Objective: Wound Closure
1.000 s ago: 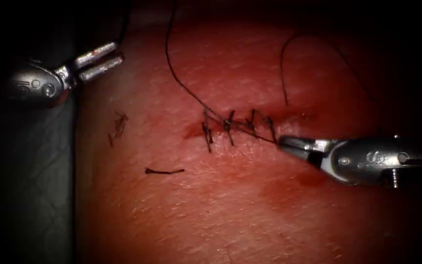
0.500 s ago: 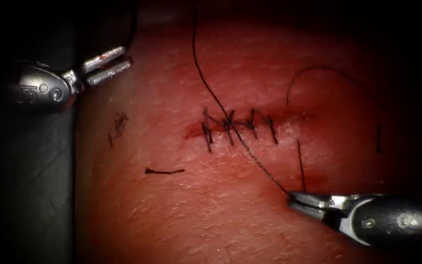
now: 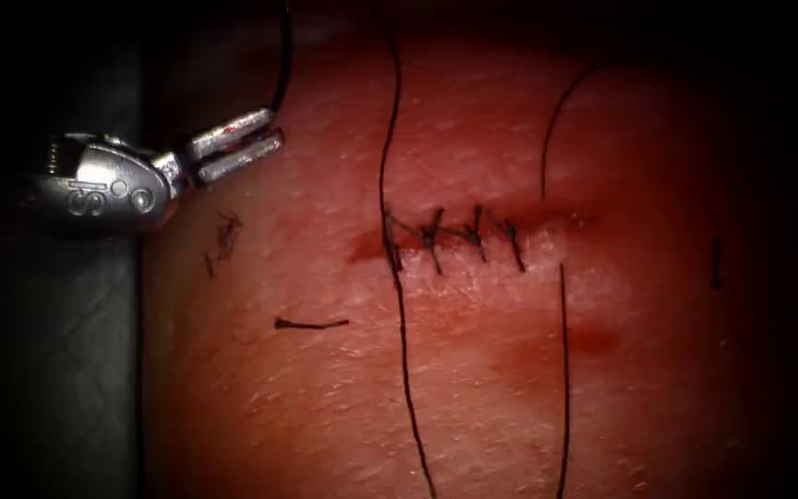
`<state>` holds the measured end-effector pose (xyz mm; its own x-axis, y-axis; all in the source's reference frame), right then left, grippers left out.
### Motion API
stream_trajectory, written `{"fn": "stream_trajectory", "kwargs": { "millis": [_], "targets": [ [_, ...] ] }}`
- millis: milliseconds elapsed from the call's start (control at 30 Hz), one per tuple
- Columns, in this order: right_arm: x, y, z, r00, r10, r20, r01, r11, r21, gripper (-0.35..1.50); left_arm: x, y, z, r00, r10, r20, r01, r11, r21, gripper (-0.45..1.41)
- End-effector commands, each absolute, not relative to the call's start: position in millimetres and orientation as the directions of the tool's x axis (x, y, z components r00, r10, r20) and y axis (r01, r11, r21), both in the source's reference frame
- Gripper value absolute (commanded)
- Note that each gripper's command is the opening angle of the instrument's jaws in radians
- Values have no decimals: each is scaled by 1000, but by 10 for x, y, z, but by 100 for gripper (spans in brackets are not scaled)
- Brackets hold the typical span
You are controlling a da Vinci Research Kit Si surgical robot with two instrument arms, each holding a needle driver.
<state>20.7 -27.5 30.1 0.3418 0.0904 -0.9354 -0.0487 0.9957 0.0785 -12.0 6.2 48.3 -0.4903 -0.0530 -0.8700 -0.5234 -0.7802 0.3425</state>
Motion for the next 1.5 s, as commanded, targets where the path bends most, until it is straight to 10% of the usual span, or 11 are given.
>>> {"fn": "stream_trajectory", "kwargs": {
  "millis": [33,600,1100,1200,1267,1500],
  "targets": [
    [200,-270,318,344,80,-936,-57,996,64,113,-125,62,490,-489,-53,-870,-522,-781,342,-45],
    [132,-195,454,400,19,-916,-106,994,-25,130,-126,62,496,-493,-54,-868,-516,-785,342,-45],
    [149,-191,529,521,-146,-841,-31,981,-190,86,-126,62,495,-493,-54,-868,-516,-785,342,-45],
    [159,-197,521,524,-156,-837,-29,979,-200,49,-126,62,495,-493,-54,-868,-516,-785,342,-45],
    [157,-200,516,524,-159,-837,-6,982,-191,-35,-126,61,494,-490,-49,-870,-519,-785,337,-45],
    [145,-206,510,523,-163,-837,-1,981,-192,-35,-125,62,492,-490,-48,-871,-519,-786,336,-45]
  ]
}}
